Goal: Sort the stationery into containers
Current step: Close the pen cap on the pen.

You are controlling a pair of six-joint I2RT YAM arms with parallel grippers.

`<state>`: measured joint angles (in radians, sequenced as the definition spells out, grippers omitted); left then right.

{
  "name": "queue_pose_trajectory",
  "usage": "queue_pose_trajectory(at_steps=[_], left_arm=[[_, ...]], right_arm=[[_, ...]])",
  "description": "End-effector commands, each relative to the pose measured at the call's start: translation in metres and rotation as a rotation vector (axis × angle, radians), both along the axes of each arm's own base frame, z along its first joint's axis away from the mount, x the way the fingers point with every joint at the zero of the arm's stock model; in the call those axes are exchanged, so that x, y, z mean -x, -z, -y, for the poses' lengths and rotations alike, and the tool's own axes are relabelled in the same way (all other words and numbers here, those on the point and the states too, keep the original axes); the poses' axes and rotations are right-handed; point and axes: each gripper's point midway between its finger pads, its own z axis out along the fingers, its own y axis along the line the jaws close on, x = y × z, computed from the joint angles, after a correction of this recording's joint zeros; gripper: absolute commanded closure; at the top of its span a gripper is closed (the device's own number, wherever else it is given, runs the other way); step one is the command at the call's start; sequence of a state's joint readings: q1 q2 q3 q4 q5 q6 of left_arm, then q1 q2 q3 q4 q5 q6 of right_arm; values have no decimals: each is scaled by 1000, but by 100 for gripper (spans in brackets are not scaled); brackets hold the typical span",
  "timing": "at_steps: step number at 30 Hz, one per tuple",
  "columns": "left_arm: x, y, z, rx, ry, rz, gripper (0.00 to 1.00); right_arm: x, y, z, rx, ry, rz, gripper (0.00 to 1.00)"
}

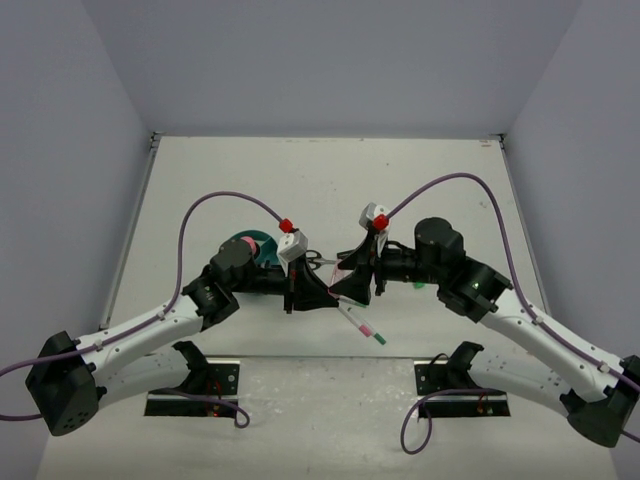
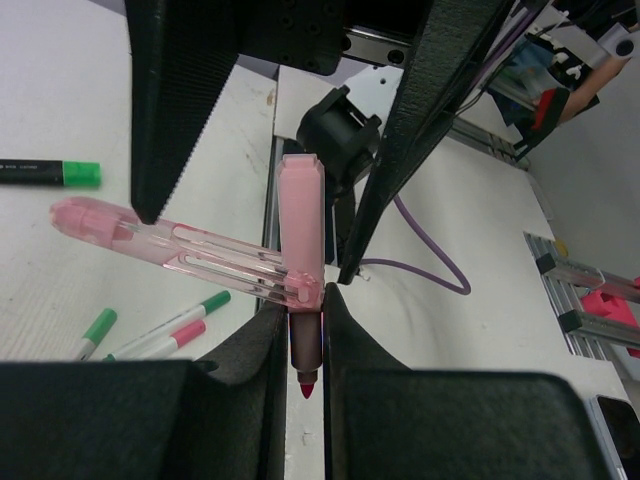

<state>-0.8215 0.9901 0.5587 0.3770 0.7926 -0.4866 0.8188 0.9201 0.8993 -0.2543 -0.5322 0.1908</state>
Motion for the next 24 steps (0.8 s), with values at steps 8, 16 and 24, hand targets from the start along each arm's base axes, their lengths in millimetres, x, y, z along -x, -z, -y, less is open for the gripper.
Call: queue_pose_trajectory(at_steps=[8,16,24], left_arm=[[-5,-32,5,80,-12,78,100],[-7,-37,6,85,-20,79,100],[-7,-38,7,85,-10,79,100]], right_arm=[[9,-25,6,-46,-15,34,55],[22,-19,3,-49,-83,-9,69],[23,-24,2,-70,-99,10,93]])
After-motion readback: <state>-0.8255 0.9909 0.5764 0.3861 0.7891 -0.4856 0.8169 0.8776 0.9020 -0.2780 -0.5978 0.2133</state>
